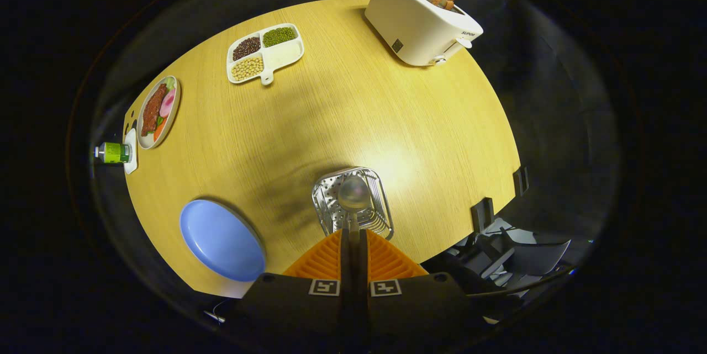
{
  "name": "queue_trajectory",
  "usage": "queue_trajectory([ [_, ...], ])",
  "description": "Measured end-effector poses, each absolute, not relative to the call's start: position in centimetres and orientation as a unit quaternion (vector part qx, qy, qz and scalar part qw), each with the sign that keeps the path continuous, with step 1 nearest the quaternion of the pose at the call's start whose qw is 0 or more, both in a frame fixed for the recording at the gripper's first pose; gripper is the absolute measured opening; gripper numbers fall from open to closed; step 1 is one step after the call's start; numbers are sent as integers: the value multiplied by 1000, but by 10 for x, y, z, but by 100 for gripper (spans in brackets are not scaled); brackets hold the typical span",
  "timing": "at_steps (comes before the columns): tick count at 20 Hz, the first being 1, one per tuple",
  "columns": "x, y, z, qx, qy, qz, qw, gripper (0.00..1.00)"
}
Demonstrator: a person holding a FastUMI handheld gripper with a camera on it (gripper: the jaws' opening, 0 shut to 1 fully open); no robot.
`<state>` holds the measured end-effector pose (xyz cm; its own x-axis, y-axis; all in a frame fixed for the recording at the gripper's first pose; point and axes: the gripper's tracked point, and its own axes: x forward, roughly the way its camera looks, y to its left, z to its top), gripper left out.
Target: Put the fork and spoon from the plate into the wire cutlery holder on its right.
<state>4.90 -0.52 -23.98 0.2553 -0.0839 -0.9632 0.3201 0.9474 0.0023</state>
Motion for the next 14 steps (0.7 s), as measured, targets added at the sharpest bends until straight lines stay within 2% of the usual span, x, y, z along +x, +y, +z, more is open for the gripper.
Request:
queue_trajectory([
  [6, 56, -10, -253, 91, 602, -118, 785, 6],
  [9, 55, -13, -253, 84, 600, -123, 786, 13],
  [10, 54, -14, -252, 85, 597, -128, 787, 18],
  [11, 53, -14, -249, 89, 593, -130, 789, 25],
  [12, 52, -16, -245, 91, 591, -134, 791, 42],
  [13, 49, -16, -243, 91, 588, -139, 792, 53],
  [14, 46, -16, -239, 92, 583, -141, 795, 76],
])
